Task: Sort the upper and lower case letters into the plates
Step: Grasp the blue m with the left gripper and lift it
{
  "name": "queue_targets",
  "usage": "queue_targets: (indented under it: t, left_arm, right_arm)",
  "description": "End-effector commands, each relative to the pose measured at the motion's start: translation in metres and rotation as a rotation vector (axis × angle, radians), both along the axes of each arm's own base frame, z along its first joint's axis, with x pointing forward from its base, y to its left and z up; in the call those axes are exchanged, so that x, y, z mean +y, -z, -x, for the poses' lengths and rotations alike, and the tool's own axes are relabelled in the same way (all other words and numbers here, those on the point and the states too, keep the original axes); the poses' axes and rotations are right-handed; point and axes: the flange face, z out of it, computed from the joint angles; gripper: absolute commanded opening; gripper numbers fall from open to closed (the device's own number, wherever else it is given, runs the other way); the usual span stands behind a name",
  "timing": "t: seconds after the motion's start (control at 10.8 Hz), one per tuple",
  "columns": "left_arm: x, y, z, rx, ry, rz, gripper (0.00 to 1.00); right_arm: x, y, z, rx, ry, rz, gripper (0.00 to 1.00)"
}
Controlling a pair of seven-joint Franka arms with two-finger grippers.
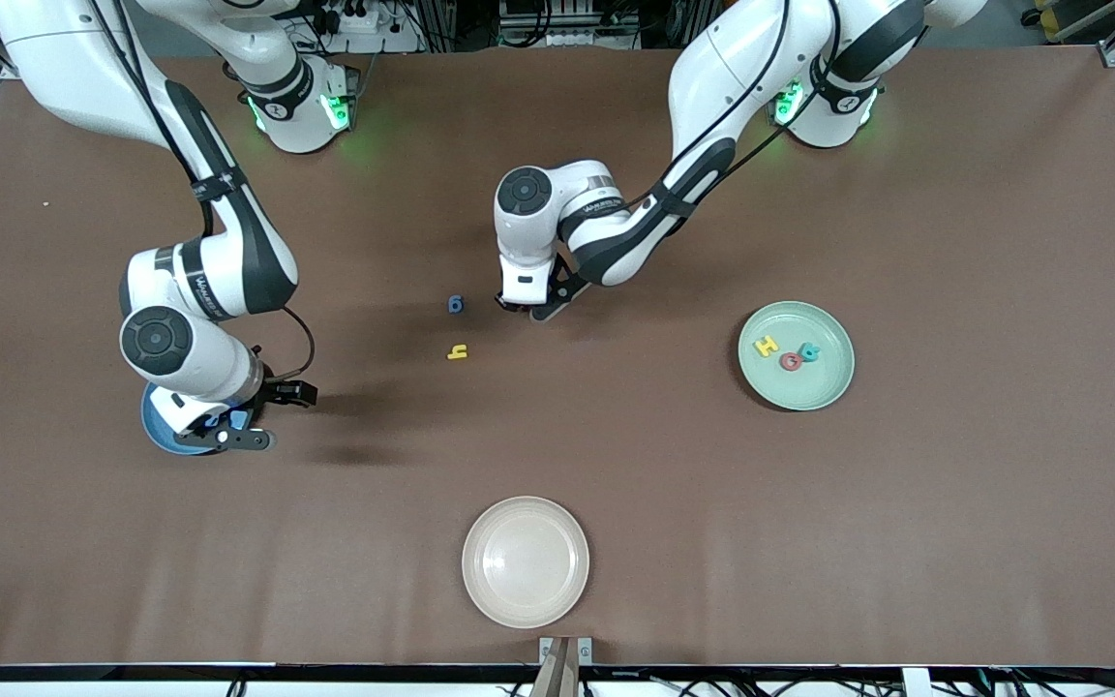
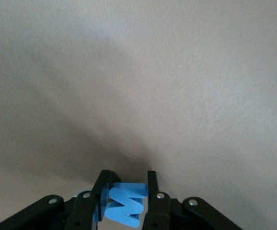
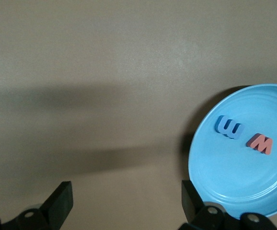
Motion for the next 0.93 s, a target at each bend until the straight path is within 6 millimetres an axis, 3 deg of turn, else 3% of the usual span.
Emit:
queue_targets:
  t: [0.0,0.19,0.37,0.65,0.83]
  left_arm:
    - [0.005,-0.014,-0.009,-0.022,0.017,-0.008,0.09]
    - [0.022,-0.021,-0.022,-0.002,0.084,-0.049,0.05]
    - [0.052,-0.035,-0.047,0.059,0.147,-0.054,0.03]
    - [0.114,-0.054,-0.077,0.070,0.268,-0.088,0.02]
    - [0.165,-0.061,-0.076,0.077,0.397,-0.140,0.02]
  right_arm:
    - [0.009,-0.003,0.000,-0.006,0.024,-0.015,1.00]
    - [0.031,-0.001,0.004,-0.012,0.068,-0.015,1.00]
    - [0.051,0.004,0.009,-0.011,0.095,-0.020,1.00]
    - [0.092,0.006,0.018,-0.013,0.151,-0.065,1.00]
    - [0.115,0.010,0.025,-0.021,0.173,-0.067,1.00]
